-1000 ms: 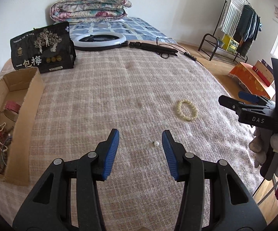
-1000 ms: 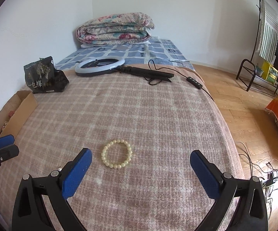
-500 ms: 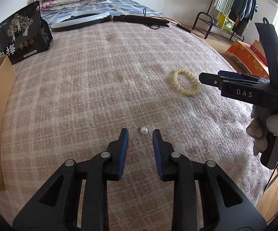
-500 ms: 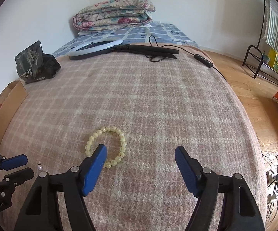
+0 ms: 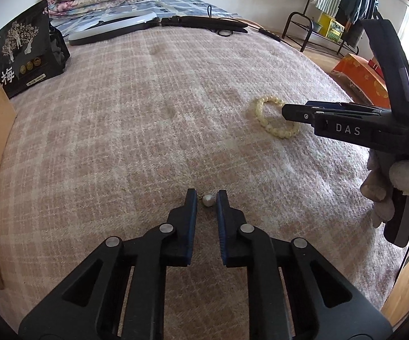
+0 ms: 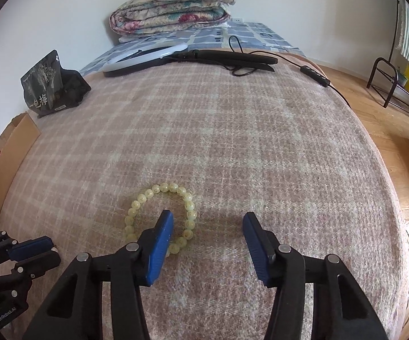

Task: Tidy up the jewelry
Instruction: 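Grasp the pearl earring with the left gripper while the right gripper grasps the yellow bead bracelet, then carry the earring and bracelet into the box and open both grippers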

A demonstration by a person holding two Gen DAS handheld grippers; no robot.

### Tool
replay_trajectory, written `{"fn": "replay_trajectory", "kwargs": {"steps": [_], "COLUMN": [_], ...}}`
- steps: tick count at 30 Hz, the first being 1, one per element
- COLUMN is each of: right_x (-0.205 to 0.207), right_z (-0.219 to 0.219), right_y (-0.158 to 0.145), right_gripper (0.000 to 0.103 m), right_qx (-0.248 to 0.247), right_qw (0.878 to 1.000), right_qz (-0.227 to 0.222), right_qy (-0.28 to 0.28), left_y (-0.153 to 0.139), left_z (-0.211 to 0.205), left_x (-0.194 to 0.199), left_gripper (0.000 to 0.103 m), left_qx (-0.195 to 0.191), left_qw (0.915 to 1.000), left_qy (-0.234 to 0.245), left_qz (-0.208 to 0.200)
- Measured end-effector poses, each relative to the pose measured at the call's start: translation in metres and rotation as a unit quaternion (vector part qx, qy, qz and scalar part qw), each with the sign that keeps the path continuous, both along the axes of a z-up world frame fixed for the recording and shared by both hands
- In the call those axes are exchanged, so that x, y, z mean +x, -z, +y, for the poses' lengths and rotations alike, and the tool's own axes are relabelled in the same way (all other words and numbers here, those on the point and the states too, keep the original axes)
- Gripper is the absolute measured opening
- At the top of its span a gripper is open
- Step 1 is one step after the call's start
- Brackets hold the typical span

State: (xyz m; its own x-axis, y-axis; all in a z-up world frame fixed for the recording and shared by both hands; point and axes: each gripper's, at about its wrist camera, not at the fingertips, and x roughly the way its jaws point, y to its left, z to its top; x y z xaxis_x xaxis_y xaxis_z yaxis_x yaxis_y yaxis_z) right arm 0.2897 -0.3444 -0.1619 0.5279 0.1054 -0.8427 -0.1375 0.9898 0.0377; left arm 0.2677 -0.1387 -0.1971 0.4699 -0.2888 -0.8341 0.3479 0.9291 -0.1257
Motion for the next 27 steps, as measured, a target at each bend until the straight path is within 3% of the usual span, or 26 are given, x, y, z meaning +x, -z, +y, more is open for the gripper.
{"fn": "replay_trajectory", "kwargs": {"steps": [10, 12, 14, 16, 27], "right_x": [0.006, 0.006, 0.006, 0.005, -0.012], "right_z": [0.011, 0.013, 0.013, 0.011, 0.015], "right_y": [0.005, 0.006, 0.005, 0.003, -0.024], "right_gripper": [0.034, 0.028, 0.014, 0.006, 0.005], "right_qx": [-0.021, -0.023, -0.016, -0.007, -0.005], "right_qw": [1.0, 1.0, 1.0, 1.0, 1.0], "right_qz": [0.008, 0.012, 0.017, 0.021, -0.002], "right_qy": [-0.014, -0.015, -0.013, -0.012, -0.012], "left_y": [0.0, 0.0, -0.001, -0.004, -0.028], "left_z": [-0.001, 0.0, 0.002, 0.003, 0.019], "left_x": [0.0, 0.0, 0.0, -0.001, -0.01], "left_gripper": [0.009, 0.009, 0.009, 0.009, 0.009], "left_qx": [-0.001, -0.001, -0.002, -0.003, -0.009], "left_qw": [1.0, 1.0, 1.0, 0.9999, 0.9995], "left_qy": [-0.004, -0.005, -0.008, -0.01, -0.016], "left_qz": [0.0, -0.001, -0.002, -0.004, -0.027]}}
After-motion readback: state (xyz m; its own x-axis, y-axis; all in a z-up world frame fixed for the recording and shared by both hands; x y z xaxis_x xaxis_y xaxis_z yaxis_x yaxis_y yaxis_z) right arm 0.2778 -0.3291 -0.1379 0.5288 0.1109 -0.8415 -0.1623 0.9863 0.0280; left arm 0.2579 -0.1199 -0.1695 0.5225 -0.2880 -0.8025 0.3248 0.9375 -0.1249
